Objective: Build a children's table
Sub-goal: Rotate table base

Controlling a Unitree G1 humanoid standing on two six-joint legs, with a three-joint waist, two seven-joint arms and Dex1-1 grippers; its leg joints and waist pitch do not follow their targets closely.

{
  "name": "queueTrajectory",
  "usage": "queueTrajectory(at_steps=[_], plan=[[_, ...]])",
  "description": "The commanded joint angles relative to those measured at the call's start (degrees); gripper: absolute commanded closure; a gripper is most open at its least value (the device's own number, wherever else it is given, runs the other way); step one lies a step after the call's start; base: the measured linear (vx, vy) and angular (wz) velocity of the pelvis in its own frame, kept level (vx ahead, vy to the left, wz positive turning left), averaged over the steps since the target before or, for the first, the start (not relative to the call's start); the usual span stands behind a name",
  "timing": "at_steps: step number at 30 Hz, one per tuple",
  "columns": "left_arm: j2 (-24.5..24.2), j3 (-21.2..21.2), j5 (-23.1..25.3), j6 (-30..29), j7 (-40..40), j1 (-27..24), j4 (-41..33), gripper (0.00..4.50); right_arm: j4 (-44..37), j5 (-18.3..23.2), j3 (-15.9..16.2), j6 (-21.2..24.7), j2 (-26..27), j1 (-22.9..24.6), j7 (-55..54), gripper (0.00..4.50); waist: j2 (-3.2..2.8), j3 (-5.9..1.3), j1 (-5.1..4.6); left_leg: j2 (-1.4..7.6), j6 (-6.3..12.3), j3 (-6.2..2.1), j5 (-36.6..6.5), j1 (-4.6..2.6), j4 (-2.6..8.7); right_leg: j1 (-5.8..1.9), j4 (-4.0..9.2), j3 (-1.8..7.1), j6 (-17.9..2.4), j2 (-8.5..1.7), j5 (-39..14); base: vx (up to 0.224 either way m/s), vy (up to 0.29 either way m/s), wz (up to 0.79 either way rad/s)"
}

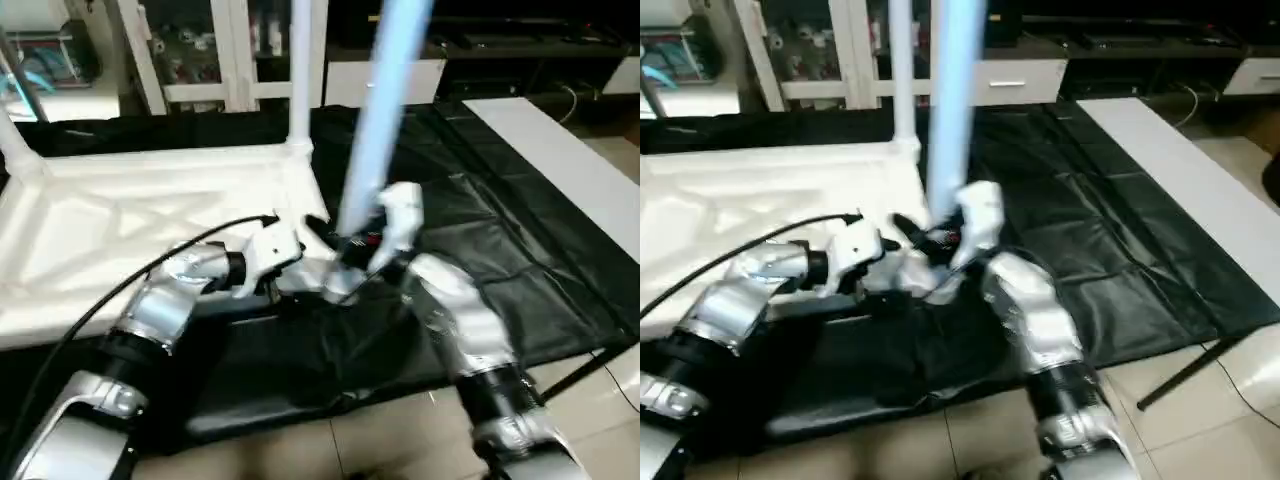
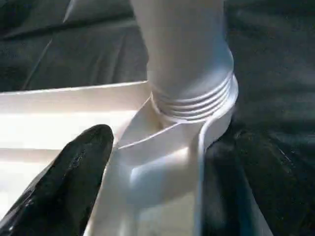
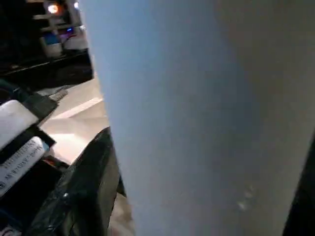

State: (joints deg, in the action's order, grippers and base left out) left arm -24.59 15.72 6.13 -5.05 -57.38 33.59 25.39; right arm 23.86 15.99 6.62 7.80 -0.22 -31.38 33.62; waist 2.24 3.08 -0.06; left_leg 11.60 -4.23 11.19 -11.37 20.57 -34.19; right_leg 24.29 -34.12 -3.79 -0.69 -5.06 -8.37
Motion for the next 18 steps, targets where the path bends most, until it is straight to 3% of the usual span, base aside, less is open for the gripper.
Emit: queueTrajectory(at_steps=[1,3,4,6,9,11,12,14,15,17,18], plan=[[-0.9,1.0,-0.3,-1.2,-2.3,-1.2,-2.7,0.02,1.4,-0.2,-0.1,-0.5,0.3,-1.3,0.9,1.37,-0.85,-4.08,0.5,1.69,0.31,-0.72,-10.5,-0.66,4.41,-2.9,2.68,2.54,-13.3,-2.72,-9.4,0.0,0.0,0.0],[-1.2,1.5,-1.8,-2.2,-4.6,-2.5,-4.5,0.02,1.4,-0.1,-0.7,-1.4,0.1,-1.9,0.8,1.37,-0.89,-4.01,0.77,1.64,0.56,-0.54,-9.6,-0.69,4.38,-2.89,2.51,2.55,-13.9,-2.67,-7.6,0.0,0.0,0.0],[-1.3,1.6,-2.0,-2.3,-4.9,-2.6,-4.7,0.02,1.3,-0.1,-0.8,-1.5,0.1,-1.9,0.7,1.37,-0.6,-4.01,0.89,1.66,0.56,-0.47,-9.5,-0.73,4.39,-2.92,2.51,2.57,-14.0,-2.73,-7.7,0.0,0.0,0.0],[-2.0,2.2,-2.8,-2.6,-7.2,-3.5,-5.6,0.02,-0.8,1.1,-2.4,-1.7,-2.0,-1.4,1.3,1.37,-0.77,-4.07,1.44,1.64,0.41,-0.35,-9.3,-0.84,4.35,-2.9,2.44,2.62,-13.9,-2.72,-7.7,0.0,0.0,0.0],[-1.5,1.5,-2.1,-2.0,-5.4,-2.1,-2.9,0.02,-5.3,2.6,-4.0,-0.3,-5.4,0.6,3.8,1.37,-0.73,-3.87,2.28,1.56,0.28,-0.12,-10.4,-1.08,4.35,-2.68,2.69,2.69,-12.7,-2.49,-8.6,0.0,0.0,0.0],[-1.1,1.1,-1.8,-1.2,-4.4,-1.3,-1.3,0.37,-7.4,3.2,-4.3,0.6,-6.8,1.7,5.0,1.37,-0.58,-3.88,2.61,1.48,0.27,-0.2,-11.3,-0.88,4.36,-2.82,2.88,2.72,-11.5,-2.56,-10.6,0.0,0.0,0.0],[-0.7,0.6,-1.6,-0.4,-3.2,-0.5,0.3,0.4,-9.7,3.9,-4.6,1.7,-8.2,3.0,6.4,1.37,-0.99,-3.95,2.68,1.47,0.09,-0.32,-11.4,-0.89,4.32,-2.83,2.77,2.71,-11.4,-2.63,-10.6,0.0,0.0,0.0],[0.3,-0.2,-1.4,1.4,-1.4,1.3,3.6,0.48,-14.8,5.6,-4.8,4.1,-11.8,6.3,10.5,1.37,-0.63,-3.99,3.09,1.47,0.33,-0.31,-11.7,-0.9,4.26,-3.03,3.02,2.68,-10.8,-2.53,-10.6,0.0,0.0,0.0],[0.6,-0.4,-1.3,2.2,-1.0,2.4,5.3,0.58,-17.6,6.6,-4.8,5.6,-14.2,8.5,12.8,1.37,-0.85,-4.03,3.27,1.41,0.46,-0.41,-11.5,-0.68,4.24,-3.13,2.95,2.65,-10.9,-2.59,-10.4,0.0,0.0,0.0],[0.8,0.0,-1.5,3.0,-1.7,3.7,7.3,0.84,-21.4,8.1,-4.9,7.2,-17.9,12.0,16.1,1.37,-0.33,-4.12,3.95,1.39,1.56,-0.4,-10.6,-0.54,4.05,-3.38,3.0,2.65,-10.4,-2.66,-9.8,0.0,0.0,0.0],[0.8,0.3,-1.4,3.4,-2.1,4.5,8.3,0.87,-22.9,8.7,-5.2,7.9,-19.5,13.7,17.0,1.37,-0.94,-4.15,3.91,1.42,1.5,-0.55,-10.5,-0.43,4.09,-3.31,2.85,2.61,-10.7,-2.77,-9.7,0.0,0.0,0.0]])
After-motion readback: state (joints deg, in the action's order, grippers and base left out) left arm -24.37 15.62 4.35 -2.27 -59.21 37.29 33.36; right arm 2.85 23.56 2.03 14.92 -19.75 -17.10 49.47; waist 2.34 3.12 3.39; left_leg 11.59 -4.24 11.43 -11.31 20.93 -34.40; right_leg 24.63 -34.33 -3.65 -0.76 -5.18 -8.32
